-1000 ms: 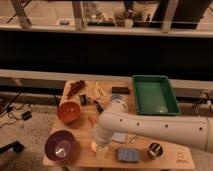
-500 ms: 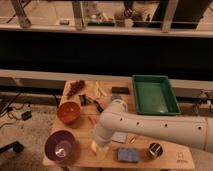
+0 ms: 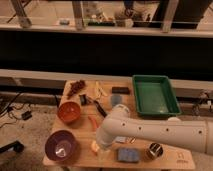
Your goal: Place apple in metal cup
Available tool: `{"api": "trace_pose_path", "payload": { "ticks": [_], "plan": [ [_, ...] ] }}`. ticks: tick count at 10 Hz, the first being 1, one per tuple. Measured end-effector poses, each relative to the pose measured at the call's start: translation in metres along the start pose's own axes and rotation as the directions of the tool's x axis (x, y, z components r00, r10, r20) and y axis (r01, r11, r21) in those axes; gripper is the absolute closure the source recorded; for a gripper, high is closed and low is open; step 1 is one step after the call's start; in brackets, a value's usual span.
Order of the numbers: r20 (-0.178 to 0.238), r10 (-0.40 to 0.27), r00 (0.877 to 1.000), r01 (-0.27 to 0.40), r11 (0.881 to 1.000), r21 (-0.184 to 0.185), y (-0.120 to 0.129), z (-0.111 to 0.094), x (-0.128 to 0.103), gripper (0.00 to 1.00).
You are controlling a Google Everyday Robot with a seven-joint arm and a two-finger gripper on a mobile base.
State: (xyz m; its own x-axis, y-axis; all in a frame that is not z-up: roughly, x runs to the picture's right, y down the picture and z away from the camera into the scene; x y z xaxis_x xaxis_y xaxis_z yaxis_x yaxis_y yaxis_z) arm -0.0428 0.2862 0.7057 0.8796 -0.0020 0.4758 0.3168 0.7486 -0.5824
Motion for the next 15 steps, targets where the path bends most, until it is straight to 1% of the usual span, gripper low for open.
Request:
{"api": "trace_pose_path", "payload": {
  "ticks": [4, 7, 12, 15],
  "plan": [
    [-0.001, 0.001, 1.0, -0.001, 0.999, 0.043, -0.004, -0.002, -0.001, 0.2],
    [0.001, -0.001, 1.0, 0.001, 0.999, 0.053, -0.007, 0.002, 0.0, 0.2],
    [0.006, 0.01, 1.0, -0.011, 0.999, 0.045, -0.012, 0.015, 0.013, 0.2],
    [0.015, 0.006, 1.0, -0.006, 0.999, 0.036, -0.012, 0.021, 0.018, 0.2]
  ]
}}
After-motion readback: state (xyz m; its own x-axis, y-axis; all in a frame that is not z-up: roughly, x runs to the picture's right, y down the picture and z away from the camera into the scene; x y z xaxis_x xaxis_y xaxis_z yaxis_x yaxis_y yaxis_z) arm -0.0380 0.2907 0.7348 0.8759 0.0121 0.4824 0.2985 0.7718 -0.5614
